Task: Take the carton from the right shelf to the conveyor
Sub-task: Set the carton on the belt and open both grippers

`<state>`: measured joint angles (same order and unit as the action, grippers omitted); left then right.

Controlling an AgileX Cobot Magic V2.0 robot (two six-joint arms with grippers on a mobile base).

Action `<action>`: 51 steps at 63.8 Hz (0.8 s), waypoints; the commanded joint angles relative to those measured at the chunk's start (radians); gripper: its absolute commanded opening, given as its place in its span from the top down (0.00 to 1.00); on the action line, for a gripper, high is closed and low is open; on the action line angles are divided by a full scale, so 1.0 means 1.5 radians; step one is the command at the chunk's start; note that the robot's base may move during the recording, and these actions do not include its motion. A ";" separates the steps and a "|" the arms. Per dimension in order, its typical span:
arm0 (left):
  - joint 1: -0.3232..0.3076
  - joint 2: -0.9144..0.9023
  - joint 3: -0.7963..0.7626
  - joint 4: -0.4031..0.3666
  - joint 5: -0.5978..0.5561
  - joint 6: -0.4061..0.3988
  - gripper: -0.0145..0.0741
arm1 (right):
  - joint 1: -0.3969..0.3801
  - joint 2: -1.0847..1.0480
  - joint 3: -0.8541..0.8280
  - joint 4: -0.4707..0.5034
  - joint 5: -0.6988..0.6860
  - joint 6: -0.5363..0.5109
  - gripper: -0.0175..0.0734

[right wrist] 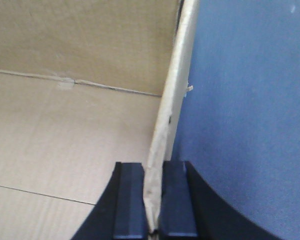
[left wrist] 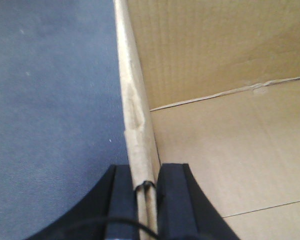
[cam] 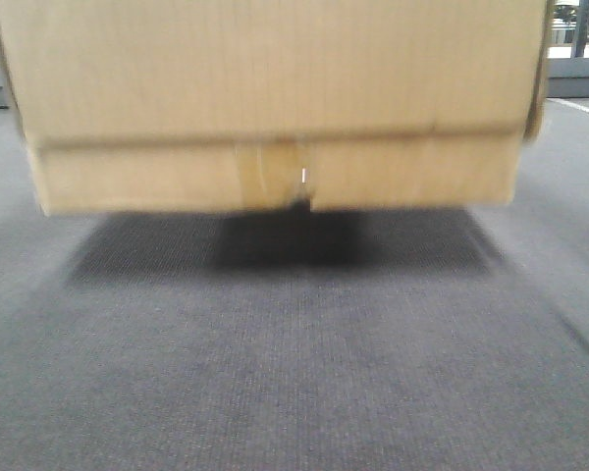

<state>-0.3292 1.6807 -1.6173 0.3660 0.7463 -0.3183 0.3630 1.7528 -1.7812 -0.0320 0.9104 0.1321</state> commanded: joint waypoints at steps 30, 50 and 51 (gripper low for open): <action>-0.002 0.018 -0.015 -0.008 -0.027 0.006 0.14 | -0.002 0.010 -0.008 0.001 -0.032 -0.007 0.18; 0.002 -0.110 -0.026 -0.015 0.020 0.006 0.35 | -0.030 -0.112 -0.008 0.001 0.002 -0.007 0.27; 0.004 -0.117 -0.026 -0.017 0.022 0.006 0.38 | -0.034 -0.117 -0.008 0.001 0.007 -0.007 0.29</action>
<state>-0.3287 1.5694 -1.6464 0.3472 0.7579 -0.3141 0.3391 1.6397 -1.7833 -0.0183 0.8993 0.1301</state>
